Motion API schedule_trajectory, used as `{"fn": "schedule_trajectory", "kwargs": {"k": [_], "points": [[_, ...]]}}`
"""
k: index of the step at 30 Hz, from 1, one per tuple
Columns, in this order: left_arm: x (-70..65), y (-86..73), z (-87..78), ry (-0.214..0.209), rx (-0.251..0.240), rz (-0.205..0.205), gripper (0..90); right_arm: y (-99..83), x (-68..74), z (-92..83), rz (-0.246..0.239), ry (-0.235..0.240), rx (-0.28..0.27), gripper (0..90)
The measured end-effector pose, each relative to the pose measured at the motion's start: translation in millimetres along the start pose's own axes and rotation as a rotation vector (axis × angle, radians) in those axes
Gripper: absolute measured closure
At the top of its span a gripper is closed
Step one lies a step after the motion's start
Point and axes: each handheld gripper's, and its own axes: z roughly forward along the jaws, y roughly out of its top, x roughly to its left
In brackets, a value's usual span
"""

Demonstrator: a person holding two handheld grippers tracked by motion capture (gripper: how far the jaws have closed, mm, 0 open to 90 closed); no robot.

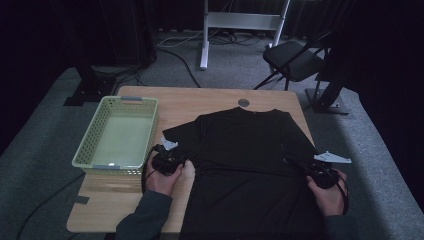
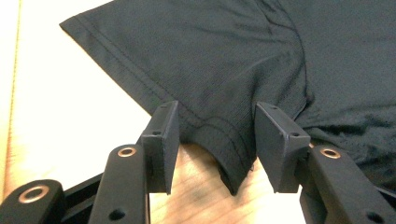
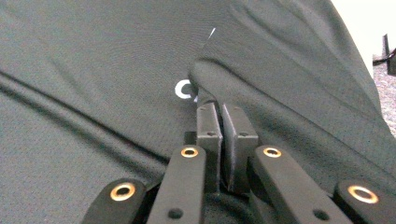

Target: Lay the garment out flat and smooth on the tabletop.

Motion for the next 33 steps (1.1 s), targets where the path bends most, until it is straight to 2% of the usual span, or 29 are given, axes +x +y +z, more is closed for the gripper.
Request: {"fn": "schedule_trajectory", "kwargs": {"k": [19, 24, 33], "points": [[0.5, -0.9, 0.1, -0.002, -0.004, -0.003, 51.4, 8.3, -6.8, -4.5, 0.004, -0.02, -0.018, 86.3], [0.4, -1.0, 0.1, -0.003, -0.005, -0.003, 51.2, 10.2, -12.8, -5.0, 0.024, -0.011, -0.024, 86.3], [0.8, -1.4, -0.2, -0.004, -0.004, 0.002, 51.0, 14.5, -25.0, -1.7, 0.036, -0.031, -0.026, 86.3]]}}
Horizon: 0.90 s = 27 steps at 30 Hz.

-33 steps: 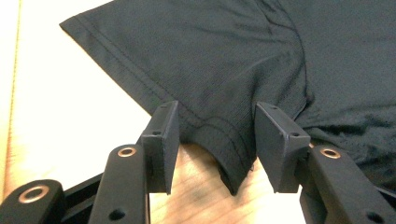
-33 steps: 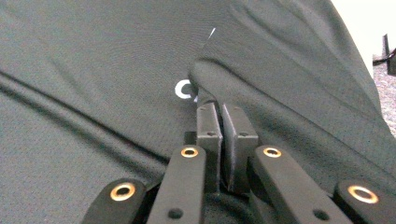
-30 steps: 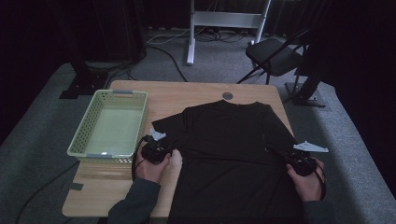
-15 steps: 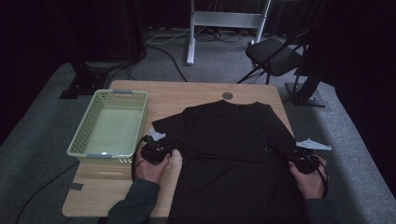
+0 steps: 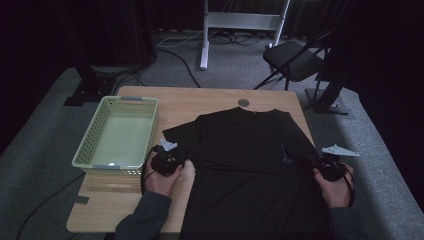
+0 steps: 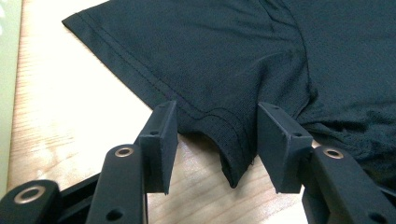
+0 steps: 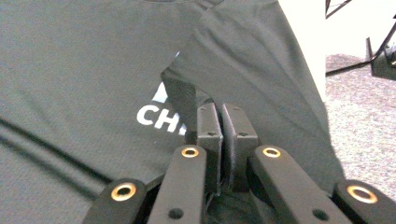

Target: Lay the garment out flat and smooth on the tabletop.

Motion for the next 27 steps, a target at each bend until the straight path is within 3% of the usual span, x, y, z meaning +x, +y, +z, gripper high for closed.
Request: {"fn": "schedule_trajectory", "kwargs": {"k": [16, 27], "points": [[-1.4, -1.2, -0.5, -0.008, -0.005, 0.0, 49.5, -0.1, -23.0, 1.2, 0.022, -0.053, -0.001, 86.3], [-2.4, -1.4, -0.9, -0.006, -0.003, 0.004, 48.4, -3.0, -41.1, -4.8, 0.064, -0.083, -0.009, 86.2]]}}
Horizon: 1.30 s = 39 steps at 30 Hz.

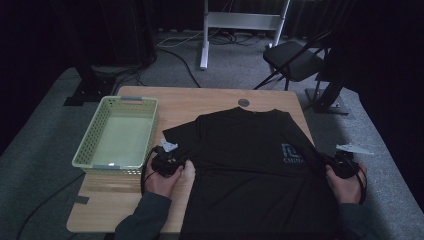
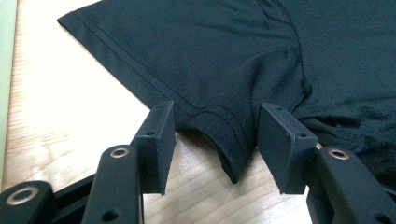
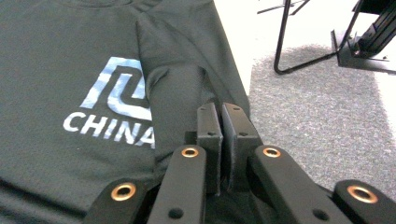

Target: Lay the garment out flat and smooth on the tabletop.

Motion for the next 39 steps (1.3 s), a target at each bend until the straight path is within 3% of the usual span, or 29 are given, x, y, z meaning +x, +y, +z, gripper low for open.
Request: {"fn": "schedule_trajectory", "kwargs": {"k": [19, 39], "points": [[-0.3, 0.0, -2.1, -0.002, -0.02, -0.001, 48.2, 2.1, -15.4, -12.7, 0.04, -0.03, -0.033, 86.2], [-0.7, 0.1, -0.6, -0.005, -0.008, 0.003, 48.0, -5.7, -29.5, -18.5, 0.074, -0.052, -0.036, 86.2]]}}
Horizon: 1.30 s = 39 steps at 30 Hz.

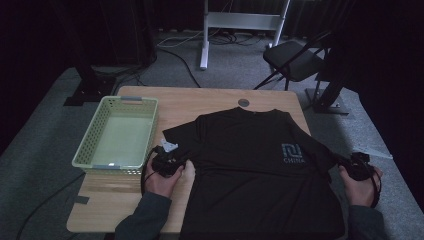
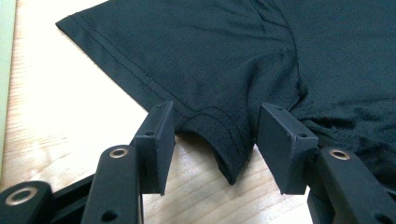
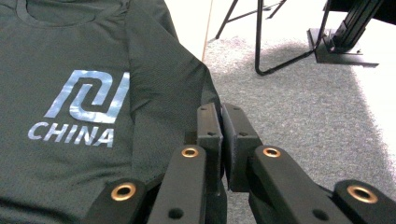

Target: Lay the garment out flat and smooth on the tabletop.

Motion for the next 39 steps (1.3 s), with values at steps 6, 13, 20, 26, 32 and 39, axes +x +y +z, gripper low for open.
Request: {"fn": "schedule_trajectory", "kwargs": {"k": [6, 13, 20, 26, 32, 39], "points": [[0.0, 0.0, 0.2, -0.001, 0.002, 0.003, 48.0, -0.2, -1.9, -1.6, 0.004, -0.004, -0.003, 86.2], [0.1, 0.0, 0.3, -0.002, 0.006, 0.004, 48.0, 0.0, -5.1, -5.0, 0.008, -0.01, -0.011, 86.2], [0.1, -0.1, 0.8, -0.003, 0.008, 0.004, 47.9, -0.5, -8.2, -7.5, 0.018, -0.013, -0.013, 86.2], [0.0, -0.1, 0.7, -0.004, 0.008, 0.004, 47.8, 0.1, -9.3, -8.5, 0.022, -0.015, -0.019, 86.2], [0.0, -0.2, 0.7, -0.004, 0.008, 0.003, 47.8, 1.9, -11.0, -10.6, 0.025, -0.017, -0.025, 86.2], [-0.1, -0.1, 0.8, -0.004, 0.007, 0.003, 47.7, 6.1, -17.2, -16.3, 0.042, -0.024, -0.041, 86.3]]}}
